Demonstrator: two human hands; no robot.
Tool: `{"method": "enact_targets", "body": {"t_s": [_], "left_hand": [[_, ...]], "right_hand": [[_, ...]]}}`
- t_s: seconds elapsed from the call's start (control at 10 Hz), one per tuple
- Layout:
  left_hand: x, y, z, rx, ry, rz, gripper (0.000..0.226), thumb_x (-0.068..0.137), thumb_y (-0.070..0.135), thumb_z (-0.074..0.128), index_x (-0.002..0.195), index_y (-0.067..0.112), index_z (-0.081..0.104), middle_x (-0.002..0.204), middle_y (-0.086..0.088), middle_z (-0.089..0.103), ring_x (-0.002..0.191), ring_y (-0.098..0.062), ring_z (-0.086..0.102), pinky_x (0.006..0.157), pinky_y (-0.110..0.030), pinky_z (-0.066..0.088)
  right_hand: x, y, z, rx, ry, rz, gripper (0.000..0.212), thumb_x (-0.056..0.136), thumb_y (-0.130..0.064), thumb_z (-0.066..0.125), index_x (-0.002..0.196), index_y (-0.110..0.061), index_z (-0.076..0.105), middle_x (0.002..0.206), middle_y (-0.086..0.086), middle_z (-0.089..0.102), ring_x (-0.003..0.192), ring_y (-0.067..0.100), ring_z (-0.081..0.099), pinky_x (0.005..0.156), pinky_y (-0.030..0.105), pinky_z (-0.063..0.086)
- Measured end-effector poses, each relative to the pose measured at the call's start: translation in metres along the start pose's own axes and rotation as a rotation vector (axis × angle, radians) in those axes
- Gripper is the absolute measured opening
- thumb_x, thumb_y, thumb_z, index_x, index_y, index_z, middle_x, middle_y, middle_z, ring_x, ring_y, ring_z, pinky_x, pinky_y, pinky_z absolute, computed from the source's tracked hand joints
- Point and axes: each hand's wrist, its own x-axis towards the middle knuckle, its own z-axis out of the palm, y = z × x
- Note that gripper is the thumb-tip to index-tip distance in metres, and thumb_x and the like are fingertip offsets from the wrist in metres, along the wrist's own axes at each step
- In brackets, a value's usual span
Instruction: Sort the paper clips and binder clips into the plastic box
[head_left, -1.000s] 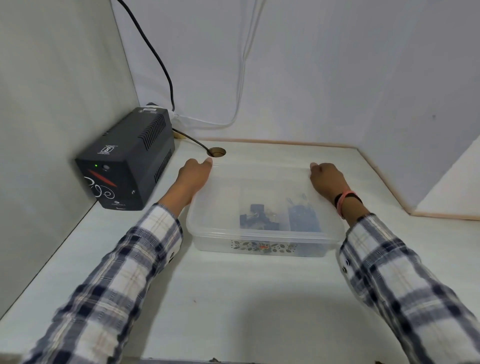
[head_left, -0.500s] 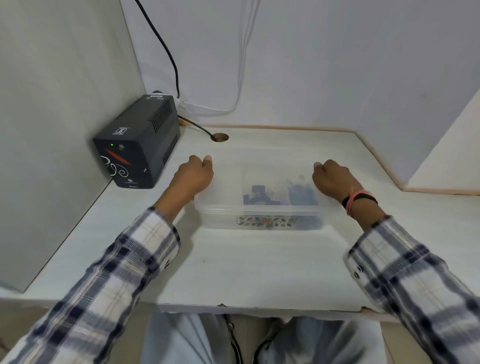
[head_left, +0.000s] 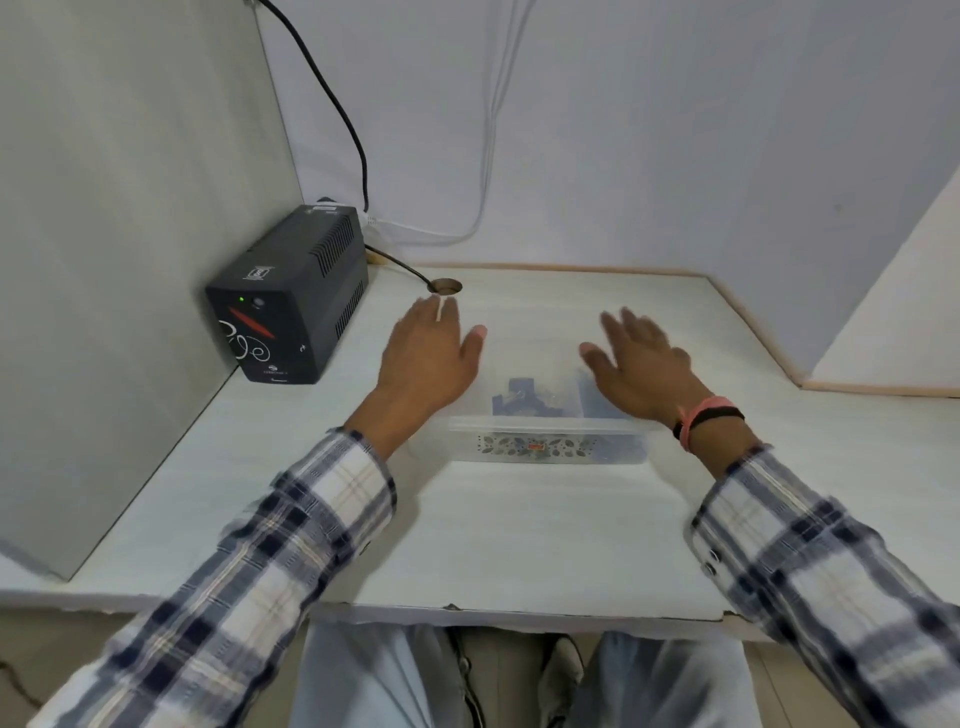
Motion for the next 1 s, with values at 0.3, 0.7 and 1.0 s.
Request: {"method": "enact_targets", "body": {"t_s": [0.3,0.7,1.0], "left_hand": [[0.002,0.009,0.008,0.066,-0.204,0.083,0.071,0.105,0.057,0.022,0.158,0.012,0.031,0.168,-0.014,0.022,0.157,-0.032,0.014,0.127,-0.050,0.006],[0.009,0.022,0.024,0.058,-0.381,0.159,0.069,0.100,0.068,0.008,0.162,0.039,0.002,0.170,0.013,-0.010,0.158,-0.022,-0.015,0.124,-0.055,-0.011],[0.042,0.033,-0.005,-0.154,-0.435,0.020,0.074,0.098,0.073,0.015,0.162,0.037,0.013,0.171,0.011,-0.001,0.159,-0.018,-0.008,0.127,-0.049,-0.003]], "right_hand": [[0.001,-0.006,-0.003,-0.149,-0.176,-0.076,0.072,0.103,-0.060,0.007,0.163,-0.019,0.004,0.171,0.003,-0.004,0.158,0.021,-0.006,0.120,0.061,-0.011],[0.018,-0.012,0.017,-0.081,-0.207,-0.282,0.065,0.105,-0.056,0.008,0.162,-0.029,-0.008,0.169,-0.001,-0.016,0.155,0.024,-0.019,0.124,0.049,-0.013],[0.053,-0.023,-0.021,0.030,-0.364,-0.236,0.069,0.104,-0.056,0.013,0.163,-0.023,-0.003,0.170,0.005,-0.014,0.154,0.029,-0.021,0.125,0.050,-0.009]]}}
